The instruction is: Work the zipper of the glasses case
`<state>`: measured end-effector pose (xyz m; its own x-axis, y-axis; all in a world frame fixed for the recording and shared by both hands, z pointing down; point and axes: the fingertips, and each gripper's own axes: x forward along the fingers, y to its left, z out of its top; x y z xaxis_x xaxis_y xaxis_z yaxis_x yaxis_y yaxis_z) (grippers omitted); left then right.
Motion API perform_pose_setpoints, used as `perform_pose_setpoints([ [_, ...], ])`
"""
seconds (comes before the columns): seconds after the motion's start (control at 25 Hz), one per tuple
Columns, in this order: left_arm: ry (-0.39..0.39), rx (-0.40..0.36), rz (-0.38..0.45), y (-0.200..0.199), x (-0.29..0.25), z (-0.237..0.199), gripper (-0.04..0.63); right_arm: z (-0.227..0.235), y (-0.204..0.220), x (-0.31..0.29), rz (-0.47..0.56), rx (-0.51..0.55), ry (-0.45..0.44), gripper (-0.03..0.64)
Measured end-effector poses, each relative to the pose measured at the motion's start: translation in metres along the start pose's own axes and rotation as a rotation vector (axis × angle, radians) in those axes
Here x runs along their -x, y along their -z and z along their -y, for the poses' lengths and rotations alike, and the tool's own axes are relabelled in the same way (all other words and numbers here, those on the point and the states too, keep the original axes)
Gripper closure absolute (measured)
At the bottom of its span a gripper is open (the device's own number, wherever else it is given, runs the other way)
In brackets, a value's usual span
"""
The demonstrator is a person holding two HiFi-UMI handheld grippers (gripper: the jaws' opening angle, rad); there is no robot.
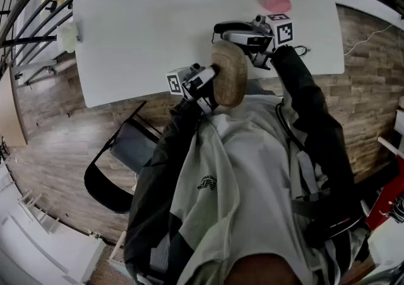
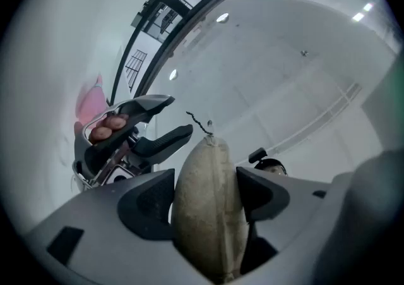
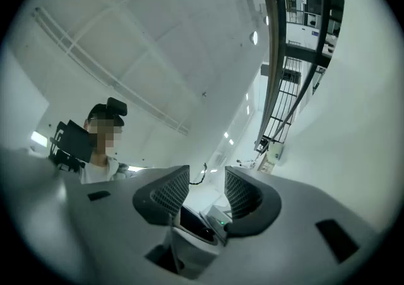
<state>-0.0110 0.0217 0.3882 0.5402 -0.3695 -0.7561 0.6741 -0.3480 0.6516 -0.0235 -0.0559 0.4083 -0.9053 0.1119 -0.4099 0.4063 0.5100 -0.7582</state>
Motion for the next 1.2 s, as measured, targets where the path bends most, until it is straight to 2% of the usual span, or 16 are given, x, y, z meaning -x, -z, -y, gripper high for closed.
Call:
perform_pose_setpoints([
  [0.16, 0.048, 0.044, -0.012, 0.004, -0.005, 0.004, 0.276, -0.013, -0.001, -0.009, 0.014, -0.121, -0.17, 0.466],
  [0.24, 0.051, 0.056, -0.019, 0.006, -0.007, 0.002, 0.276, -0.021, -0.001, -0.011, 0.006, -0.144, -0.235, 0.469],
  [0.28, 0.049, 0.06, -0.023, 0.008, -0.008, -0.001, 0.276, -0.022, 0.0, -0.012, -0.008, -0.14, -0.246, 0.486],
  [0.4, 0.047, 0.065, -0.023, 0.011, -0.011, -0.006, 0.276, -0.022, 0.003, -0.011, -0.04, -0.104, -0.24, 0.595],
  [0.48, 0.048, 0.057, -0.009, 0.01, -0.011, -0.006, 0.276, -0.023, 0.001, -0.008, -0.023, -0.086, -0.244, 0.614],
  [0.6, 0.022, 0.027, 0.013, 0.003, -0.005, -0.005, 0.279, -0.023, -0.001, -0.006, -0.01, -0.04, -0.209, 0.617],
  [0.76, -0.065, -0.021, 0.043, -0.005, 0.006, -0.016, 0.282, -0.018, -0.014, 0.0, -0.02, 0.065, -0.116, 0.62],
  [0.96, -0.123, -0.056, 0.085, -0.012, 0.016, -0.026, 0.287, -0.018, -0.019, 0.0, -0.146, 0.166, -0.037, 0.62],
  [1.2, -0.164, -0.115, 0.11, -0.017, 0.015, -0.033, 0.29, -0.023, -0.024, 0.002, -0.218, 0.26, 0.032, 0.62],
])
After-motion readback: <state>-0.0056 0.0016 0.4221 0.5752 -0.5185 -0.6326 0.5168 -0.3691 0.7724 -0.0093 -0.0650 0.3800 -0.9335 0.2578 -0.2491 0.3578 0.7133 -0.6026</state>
